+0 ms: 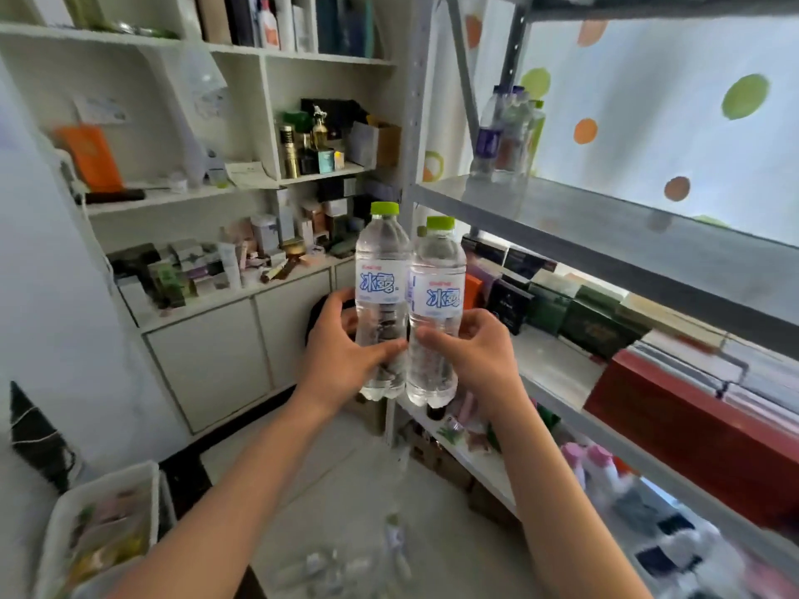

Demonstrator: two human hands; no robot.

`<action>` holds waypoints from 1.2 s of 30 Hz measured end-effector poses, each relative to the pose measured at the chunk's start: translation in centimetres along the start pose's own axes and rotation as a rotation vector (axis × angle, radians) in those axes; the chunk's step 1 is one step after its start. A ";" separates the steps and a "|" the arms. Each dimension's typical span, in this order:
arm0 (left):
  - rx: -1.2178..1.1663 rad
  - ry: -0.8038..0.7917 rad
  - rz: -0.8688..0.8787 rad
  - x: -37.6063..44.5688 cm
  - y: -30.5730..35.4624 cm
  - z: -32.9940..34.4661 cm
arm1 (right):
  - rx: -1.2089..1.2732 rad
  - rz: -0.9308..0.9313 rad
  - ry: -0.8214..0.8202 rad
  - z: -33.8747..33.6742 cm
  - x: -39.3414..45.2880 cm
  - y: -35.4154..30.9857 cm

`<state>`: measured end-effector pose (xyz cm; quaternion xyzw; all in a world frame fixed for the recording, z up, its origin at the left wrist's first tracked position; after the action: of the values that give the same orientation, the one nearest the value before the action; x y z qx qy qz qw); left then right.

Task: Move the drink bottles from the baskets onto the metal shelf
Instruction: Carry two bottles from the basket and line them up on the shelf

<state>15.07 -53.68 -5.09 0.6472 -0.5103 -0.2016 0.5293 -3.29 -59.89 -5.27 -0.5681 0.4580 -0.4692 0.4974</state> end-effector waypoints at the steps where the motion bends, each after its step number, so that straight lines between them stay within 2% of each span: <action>1: -0.003 -0.008 0.003 0.3 0.5 0.9 | -0.004 -0.005 0.029 -0.9 0.6 -0.1; 10: -0.083 -0.111 0.086 7.0 3.6 6.1 | -0.032 -0.127 0.234 -4.8 6.3 -3.0; 25: -0.173 -0.243 0.294 28.1 5.6 10.3 | -0.141 -0.275 0.436 -3.2 23.6 -8.0; 32: -0.207 -0.244 0.303 36.7 5.0 14.5 | -0.270 -0.282 0.483 -4.5 31.8 -9.7; 36: -0.183 -0.187 0.318 41.4 5.5 17.6 | -0.299 -0.282 0.501 -6.7 38.0 -10.5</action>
<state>14.96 -97.87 5.03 0.4862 -0.6323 -0.2202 0.5616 -4.06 -97.44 8.52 -0.5596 0.5466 -0.5863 0.2104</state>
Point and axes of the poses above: each hand's wrist, its own x-axis towards the middle knuckle, its own z-axis out of the palm, y = z × x, the point moved 5 cm from there along x, towards the middle knuckle, and after that the axes turned 9 degrees about x, right-handed, at the moved point
